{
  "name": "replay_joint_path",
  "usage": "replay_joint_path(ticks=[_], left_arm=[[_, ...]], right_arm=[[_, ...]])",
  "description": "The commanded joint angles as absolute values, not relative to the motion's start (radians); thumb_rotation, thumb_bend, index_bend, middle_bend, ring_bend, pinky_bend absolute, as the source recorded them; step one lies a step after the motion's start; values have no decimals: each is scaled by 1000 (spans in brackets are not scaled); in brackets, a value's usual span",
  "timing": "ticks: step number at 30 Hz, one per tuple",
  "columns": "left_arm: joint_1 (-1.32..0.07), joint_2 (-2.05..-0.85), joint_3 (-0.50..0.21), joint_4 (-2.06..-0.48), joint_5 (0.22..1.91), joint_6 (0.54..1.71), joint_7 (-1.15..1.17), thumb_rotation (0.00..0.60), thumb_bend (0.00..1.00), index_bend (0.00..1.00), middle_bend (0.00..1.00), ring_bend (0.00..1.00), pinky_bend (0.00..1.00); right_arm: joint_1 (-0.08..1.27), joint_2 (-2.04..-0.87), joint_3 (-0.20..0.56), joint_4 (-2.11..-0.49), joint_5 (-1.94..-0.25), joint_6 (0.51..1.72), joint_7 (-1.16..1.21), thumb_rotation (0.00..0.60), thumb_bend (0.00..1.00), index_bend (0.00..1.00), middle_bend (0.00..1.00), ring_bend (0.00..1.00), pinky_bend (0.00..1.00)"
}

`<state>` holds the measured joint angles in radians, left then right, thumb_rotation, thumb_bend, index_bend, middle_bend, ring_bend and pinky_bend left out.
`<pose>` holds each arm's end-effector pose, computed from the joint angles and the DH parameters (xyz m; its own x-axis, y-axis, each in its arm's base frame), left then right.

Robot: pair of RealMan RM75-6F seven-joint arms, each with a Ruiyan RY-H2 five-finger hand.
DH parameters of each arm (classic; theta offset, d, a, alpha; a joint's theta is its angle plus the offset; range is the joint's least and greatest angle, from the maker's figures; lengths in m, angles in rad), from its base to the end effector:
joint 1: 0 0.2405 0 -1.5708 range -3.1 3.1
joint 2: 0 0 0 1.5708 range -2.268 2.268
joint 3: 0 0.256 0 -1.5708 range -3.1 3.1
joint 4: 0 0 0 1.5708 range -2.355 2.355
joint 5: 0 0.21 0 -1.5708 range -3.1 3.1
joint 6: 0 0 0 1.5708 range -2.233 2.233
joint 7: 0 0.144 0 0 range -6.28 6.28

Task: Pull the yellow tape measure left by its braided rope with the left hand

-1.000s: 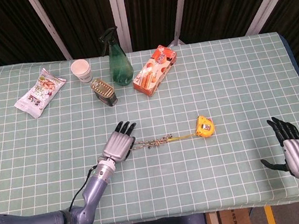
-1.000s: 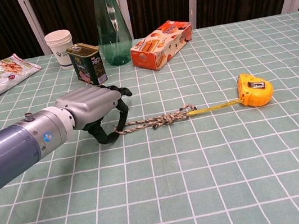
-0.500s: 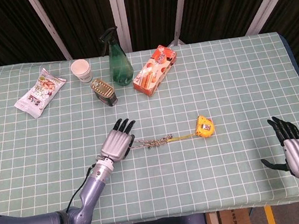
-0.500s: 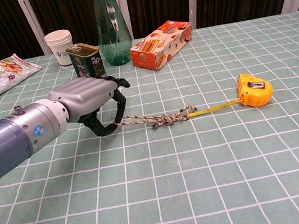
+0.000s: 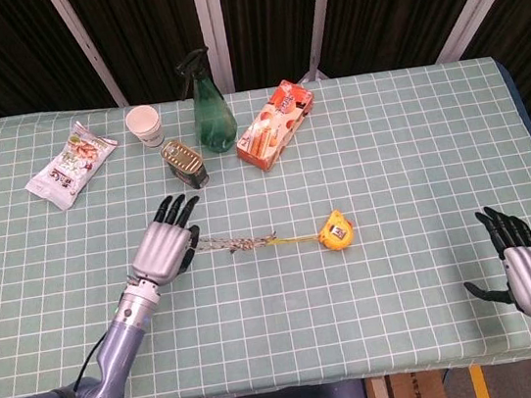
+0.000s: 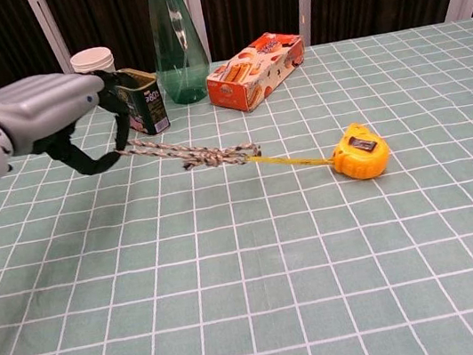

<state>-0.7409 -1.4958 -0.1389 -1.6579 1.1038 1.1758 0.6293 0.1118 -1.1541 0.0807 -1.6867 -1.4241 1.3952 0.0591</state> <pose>-0.1246 0.3238 0.0125 0.5717 0.0598 0.8183 0.7662 -0.3957 -0.5064 -0.2990 -0.1934 0.1367 0.2233 -0.0609 0.9728 -0.9737 0.0333 0.2256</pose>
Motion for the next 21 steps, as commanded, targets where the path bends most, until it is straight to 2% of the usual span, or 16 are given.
replay_joint_path(ticks=[1,11,21], left_arm=[[-689,-1421,-117,-1688,1140,1222,579,600,544,594,53,0,65],[-556,-1260,-69,-1662,1208,1325,424,600,544,593,55,0,65],[-437,-1148,-45,-1514,1197,1376,277,600,545,594,59,0,65]], right_arm=[[112,-1156,81,-1683,-1426,1398,54,600,168,0,0,0,0],[111,-1170,75,-1668,-1457,1421,19,600,168,0,0,0,0],[107,-1181,69,-1656,-1484,1444,-8,600,168,0,0,0,0]])
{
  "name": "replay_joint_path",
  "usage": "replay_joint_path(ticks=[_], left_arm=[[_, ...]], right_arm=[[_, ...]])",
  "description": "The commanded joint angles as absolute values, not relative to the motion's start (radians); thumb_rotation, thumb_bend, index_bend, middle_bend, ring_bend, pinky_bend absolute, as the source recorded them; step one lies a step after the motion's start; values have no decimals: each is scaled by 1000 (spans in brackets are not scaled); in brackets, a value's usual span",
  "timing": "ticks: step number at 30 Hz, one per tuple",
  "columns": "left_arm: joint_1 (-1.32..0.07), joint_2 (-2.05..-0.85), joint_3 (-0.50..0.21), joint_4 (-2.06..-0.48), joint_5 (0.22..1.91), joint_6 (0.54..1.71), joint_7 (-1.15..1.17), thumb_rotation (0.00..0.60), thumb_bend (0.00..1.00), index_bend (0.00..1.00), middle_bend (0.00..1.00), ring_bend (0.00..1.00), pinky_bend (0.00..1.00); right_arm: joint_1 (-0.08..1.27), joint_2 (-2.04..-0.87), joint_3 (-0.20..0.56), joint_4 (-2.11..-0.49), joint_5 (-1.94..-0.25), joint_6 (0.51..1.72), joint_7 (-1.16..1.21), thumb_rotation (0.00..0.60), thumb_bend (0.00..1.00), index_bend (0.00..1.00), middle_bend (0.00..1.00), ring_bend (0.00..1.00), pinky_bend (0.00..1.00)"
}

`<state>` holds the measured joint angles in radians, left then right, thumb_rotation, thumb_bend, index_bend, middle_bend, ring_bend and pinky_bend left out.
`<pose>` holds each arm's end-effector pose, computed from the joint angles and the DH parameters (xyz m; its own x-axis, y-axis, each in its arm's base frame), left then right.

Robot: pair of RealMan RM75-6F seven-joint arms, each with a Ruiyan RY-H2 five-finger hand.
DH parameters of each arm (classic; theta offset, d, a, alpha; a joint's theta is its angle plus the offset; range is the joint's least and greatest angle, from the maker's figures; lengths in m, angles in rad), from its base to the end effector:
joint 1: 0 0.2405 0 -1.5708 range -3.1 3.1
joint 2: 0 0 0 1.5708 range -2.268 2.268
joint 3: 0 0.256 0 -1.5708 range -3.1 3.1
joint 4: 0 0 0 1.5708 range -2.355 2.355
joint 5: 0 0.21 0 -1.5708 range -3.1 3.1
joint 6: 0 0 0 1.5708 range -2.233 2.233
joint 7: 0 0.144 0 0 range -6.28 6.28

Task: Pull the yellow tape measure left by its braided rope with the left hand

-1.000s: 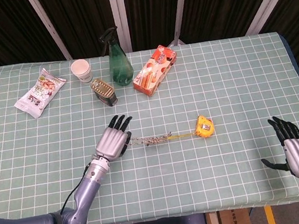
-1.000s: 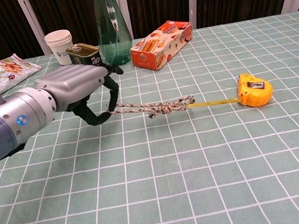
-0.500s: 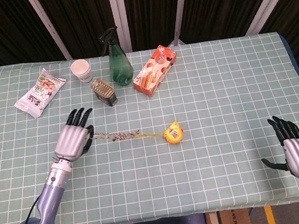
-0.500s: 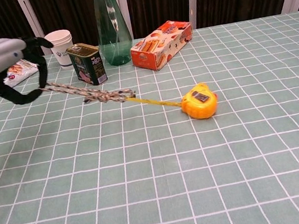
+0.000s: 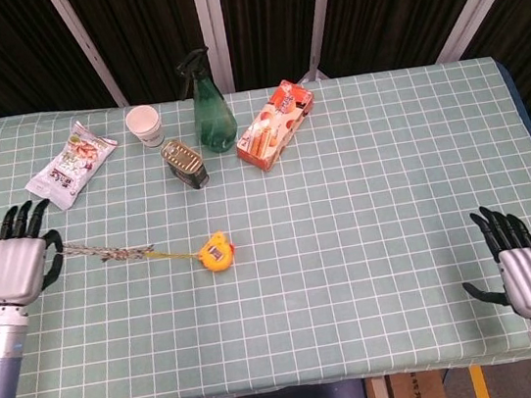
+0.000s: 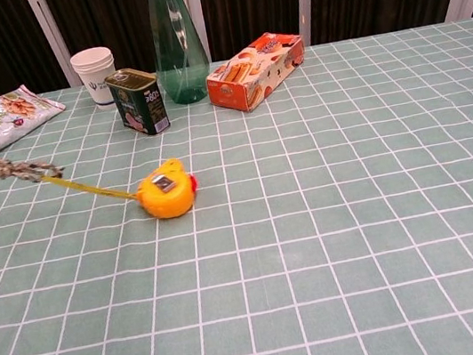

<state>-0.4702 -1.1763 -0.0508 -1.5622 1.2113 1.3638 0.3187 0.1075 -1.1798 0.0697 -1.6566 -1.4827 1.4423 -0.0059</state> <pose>-0.2675 0.2974 0.1444 0.6251 -0.0423 0.7794 0.7763 -0.0699 -0.6264 -0.2946 -0.1905 0.1336 0.3000 -0.0270 0.9536 -0.9539 -0.0210 0.2995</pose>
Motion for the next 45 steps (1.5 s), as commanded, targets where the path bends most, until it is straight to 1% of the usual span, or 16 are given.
replay_joint_path(ticks=[1,10,12,14,15,17,20,23,28,31,32,34,38,41,43,45], left_arm=[[-424,-1138,-48,-1491,1180,1376,263,600,545,594,59,0,65],[-372,-1119,-80,-1318,1088,1319,155,600,544,590,62,0,65],[-367,-1125,-85,-1285,1076,1302,144,600,543,575,59,0,65],[-364,-1129,-89,-1266,1067,1281,128,600,519,535,47,0,61],[-362,-1130,-89,-1262,1065,1271,121,600,480,497,34,0,55],[-359,-1129,-88,-1260,1068,1257,114,600,345,404,7,0,40],[-353,-1127,-89,-1272,1075,1253,110,600,176,274,0,0,29],[-347,-1121,-96,-1296,1083,1263,101,600,111,202,0,0,26],[-322,-1087,-101,-1409,1115,1299,67,600,96,130,0,0,26],[-290,-1048,-91,-1558,1177,1358,34,600,78,52,0,0,14],[-278,-1036,-82,-1604,1205,1380,34,600,63,23,0,0,6],[-252,-1020,-55,-1696,1275,1432,45,600,35,0,0,0,0],[-197,-1032,13,-1824,1437,1528,82,600,4,0,0,0,0],[-159,-1085,59,-1834,1554,1589,126,600,0,0,0,0,0],[-139,-1133,70,-1785,1611,1629,178,600,0,0,0,0,0],[-121,-1173,83,-1738,1635,1643,209,600,0,0,0,0,0]], right_arm=[[107,-1182,68,-1655,-1486,1445,-10,600,168,0,0,0,0],[106,-1187,66,-1648,-1492,1449,-19,600,168,0,0,0,0],[106,-1187,66,-1648,-1492,1449,-19,600,168,0,0,0,0],[106,-1187,66,-1648,-1493,1449,-20,600,168,0,0,0,0],[106,-1188,66,-1648,-1493,1449,-21,600,168,0,0,0,0],[106,-1188,66,-1647,-1492,1450,-22,600,167,0,0,0,0],[106,-1188,66,-1647,-1491,1450,-22,600,167,0,0,0,0],[105,-1187,66,-1648,-1491,1450,-21,600,168,0,0,0,0],[105,-1185,63,-1646,-1494,1449,-22,600,168,0,0,0,0],[106,-1184,61,-1644,-1497,1446,-24,600,168,0,0,0,0],[106,-1183,60,-1644,-1499,1446,-25,600,168,0,0,0,0],[107,-1182,57,-1643,-1505,1446,-27,600,167,0,0,0,0],[107,-1178,48,-1642,-1520,1446,-31,600,167,0,0,0,0],[107,-1175,44,-1643,-1531,1448,-34,600,168,0,0,0,0],[106,-1175,41,-1638,-1543,1455,-37,600,168,0,0,0,0],[106,-1177,40,-1634,-1551,1460,-37,600,168,0,0,0,0]])
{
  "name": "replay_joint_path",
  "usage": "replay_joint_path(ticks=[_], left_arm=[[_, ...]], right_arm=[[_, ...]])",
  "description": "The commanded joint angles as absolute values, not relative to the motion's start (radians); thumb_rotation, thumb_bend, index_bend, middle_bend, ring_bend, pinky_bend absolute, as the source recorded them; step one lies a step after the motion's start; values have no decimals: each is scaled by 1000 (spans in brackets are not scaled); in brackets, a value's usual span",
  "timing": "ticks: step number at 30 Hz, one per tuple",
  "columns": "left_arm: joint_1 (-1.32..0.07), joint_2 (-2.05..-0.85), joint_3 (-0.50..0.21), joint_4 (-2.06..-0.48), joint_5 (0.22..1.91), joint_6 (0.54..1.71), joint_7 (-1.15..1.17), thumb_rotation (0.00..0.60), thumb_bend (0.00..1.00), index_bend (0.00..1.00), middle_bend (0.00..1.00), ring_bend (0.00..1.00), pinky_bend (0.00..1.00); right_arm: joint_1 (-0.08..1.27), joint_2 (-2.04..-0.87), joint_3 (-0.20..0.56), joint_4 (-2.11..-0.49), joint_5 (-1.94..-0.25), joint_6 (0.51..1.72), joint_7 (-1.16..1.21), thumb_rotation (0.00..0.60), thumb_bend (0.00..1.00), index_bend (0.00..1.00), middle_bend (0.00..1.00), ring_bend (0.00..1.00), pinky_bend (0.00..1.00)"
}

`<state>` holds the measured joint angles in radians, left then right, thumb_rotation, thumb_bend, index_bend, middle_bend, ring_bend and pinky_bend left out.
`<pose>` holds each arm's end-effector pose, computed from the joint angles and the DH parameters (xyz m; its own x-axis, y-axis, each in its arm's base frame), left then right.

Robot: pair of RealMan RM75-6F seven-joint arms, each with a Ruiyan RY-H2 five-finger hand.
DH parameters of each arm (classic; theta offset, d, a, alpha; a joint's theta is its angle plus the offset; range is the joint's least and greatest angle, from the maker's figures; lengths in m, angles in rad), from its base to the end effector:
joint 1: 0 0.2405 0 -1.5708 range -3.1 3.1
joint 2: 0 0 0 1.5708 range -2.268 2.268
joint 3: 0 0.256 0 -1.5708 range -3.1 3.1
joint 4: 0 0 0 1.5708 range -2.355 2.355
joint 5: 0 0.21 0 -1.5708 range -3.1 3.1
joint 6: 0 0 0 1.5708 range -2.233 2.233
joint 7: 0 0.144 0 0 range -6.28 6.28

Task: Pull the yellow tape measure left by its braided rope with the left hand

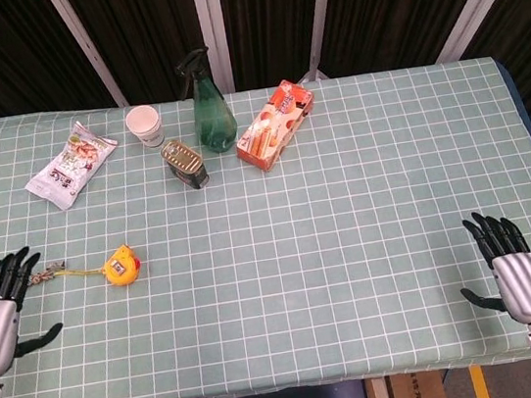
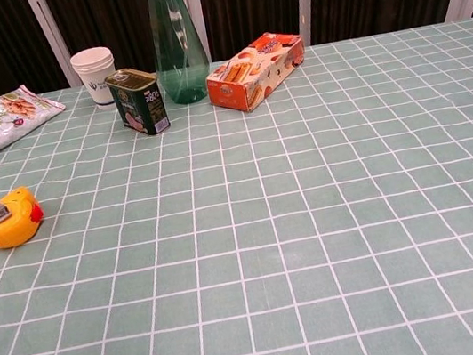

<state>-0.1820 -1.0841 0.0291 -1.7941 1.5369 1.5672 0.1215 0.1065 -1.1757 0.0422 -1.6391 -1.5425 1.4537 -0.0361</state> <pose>-0.2580 0.1876 0.1546 0.3754 -0.0318 0.9263 0.9171 -0.1320 -0.3762 -0.2926 -0.1845 0.1313 0.3573 -0.0380 0.9332 -0.9322 -0.0769 0.3537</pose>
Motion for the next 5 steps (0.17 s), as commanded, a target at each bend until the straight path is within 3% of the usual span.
replay_joint_path(ticks=[1,5], left_arm=[[-114,-1189,89,-1718,1637,1643,215,600,0,0,0,0,0],[-112,-1229,80,-1655,1627,1624,229,600,0,0,0,0,0]], right_arm=[[105,-1177,39,-1632,-1552,1462,-36,600,168,0,0,0,0],[104,-1177,40,-1627,-1557,1470,-35,600,167,0,0,0,0]])
